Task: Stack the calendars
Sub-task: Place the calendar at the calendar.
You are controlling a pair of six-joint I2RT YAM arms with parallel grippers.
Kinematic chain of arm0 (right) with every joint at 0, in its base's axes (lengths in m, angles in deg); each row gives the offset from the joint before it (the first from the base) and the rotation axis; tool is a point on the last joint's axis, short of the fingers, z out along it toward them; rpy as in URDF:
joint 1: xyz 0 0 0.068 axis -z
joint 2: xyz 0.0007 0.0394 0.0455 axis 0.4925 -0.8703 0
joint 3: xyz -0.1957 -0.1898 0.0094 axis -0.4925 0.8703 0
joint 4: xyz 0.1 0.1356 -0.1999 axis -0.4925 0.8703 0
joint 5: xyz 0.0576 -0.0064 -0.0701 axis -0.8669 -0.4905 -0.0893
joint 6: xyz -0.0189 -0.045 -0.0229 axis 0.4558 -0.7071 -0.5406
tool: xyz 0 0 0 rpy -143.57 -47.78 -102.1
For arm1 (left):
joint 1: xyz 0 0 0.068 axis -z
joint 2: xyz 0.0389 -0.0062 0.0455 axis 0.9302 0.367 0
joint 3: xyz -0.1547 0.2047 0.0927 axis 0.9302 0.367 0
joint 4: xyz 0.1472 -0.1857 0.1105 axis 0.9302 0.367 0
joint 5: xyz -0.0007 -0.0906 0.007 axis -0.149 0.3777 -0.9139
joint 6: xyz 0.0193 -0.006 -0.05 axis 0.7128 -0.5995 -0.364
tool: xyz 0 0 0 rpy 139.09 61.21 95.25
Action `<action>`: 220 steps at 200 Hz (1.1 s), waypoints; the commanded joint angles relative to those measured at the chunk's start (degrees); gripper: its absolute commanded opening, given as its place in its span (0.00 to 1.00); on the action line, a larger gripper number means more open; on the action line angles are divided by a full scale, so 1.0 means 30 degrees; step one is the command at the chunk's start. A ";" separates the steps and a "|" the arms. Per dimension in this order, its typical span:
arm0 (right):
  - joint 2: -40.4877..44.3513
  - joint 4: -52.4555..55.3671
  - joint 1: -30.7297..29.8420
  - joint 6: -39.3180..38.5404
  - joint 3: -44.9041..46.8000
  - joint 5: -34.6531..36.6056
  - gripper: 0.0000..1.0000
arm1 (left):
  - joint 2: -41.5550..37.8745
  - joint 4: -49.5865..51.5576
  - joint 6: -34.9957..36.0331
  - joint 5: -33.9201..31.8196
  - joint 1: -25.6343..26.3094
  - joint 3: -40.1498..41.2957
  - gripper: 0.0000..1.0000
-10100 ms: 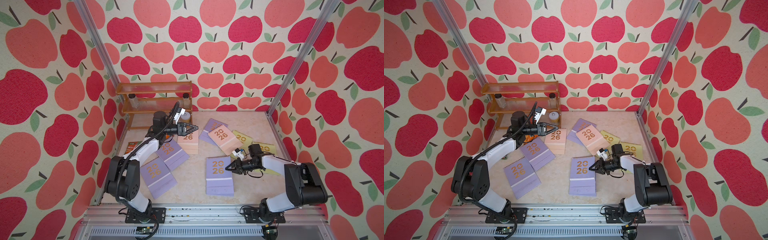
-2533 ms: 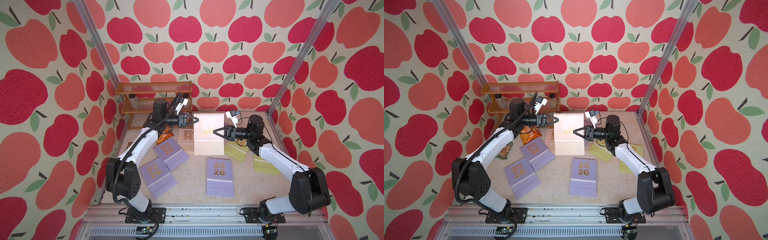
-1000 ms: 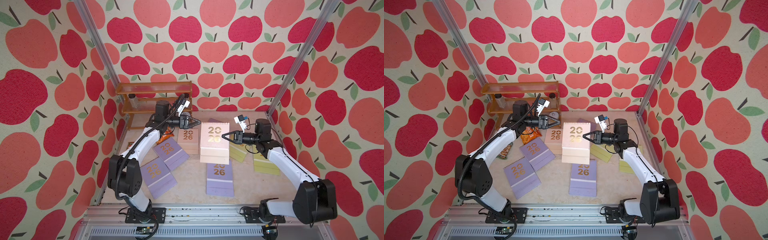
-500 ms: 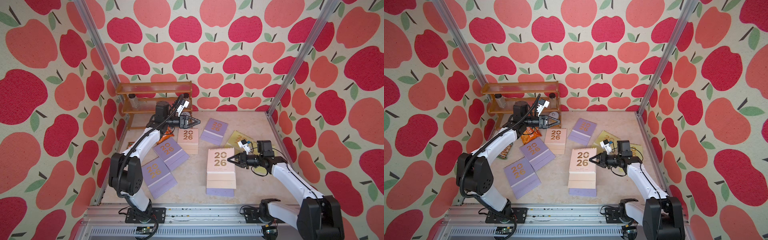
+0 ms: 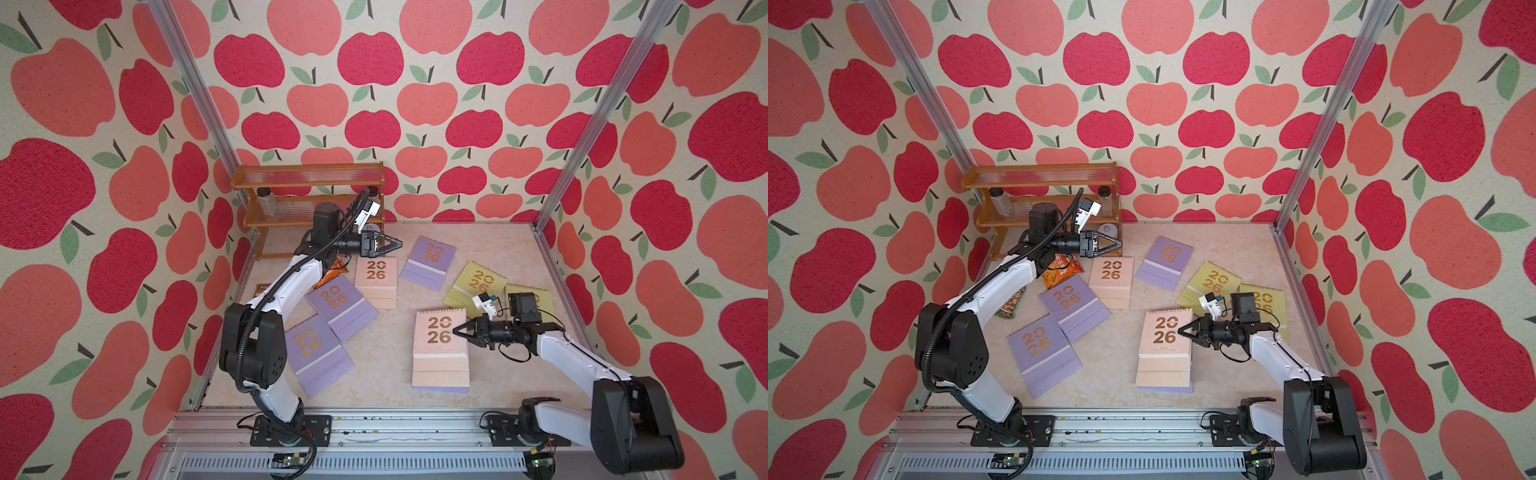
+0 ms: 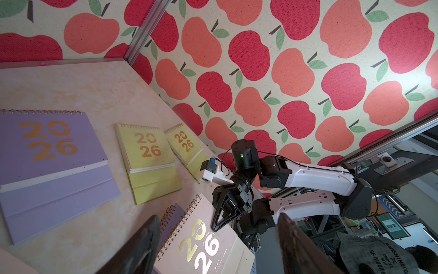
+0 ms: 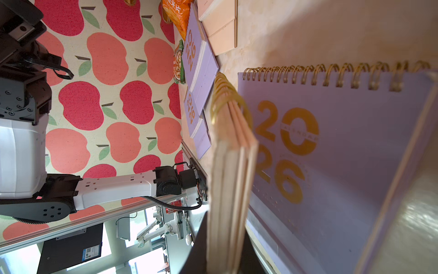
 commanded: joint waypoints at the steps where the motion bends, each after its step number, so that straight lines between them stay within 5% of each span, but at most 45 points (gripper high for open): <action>1: -0.0178 -0.0508 -0.0001 -0.0305 0.0319 -0.0495 0.00 | 0.0306 -0.0467 -0.0259 0.0356 0.0084 0.0026 0.76; 220: -0.1429 -0.1489 0.0003 -0.0795 0.0044 -0.0771 0.00 | 0.0723 -0.0270 -0.0274 0.0444 0.0273 -0.0366 0.76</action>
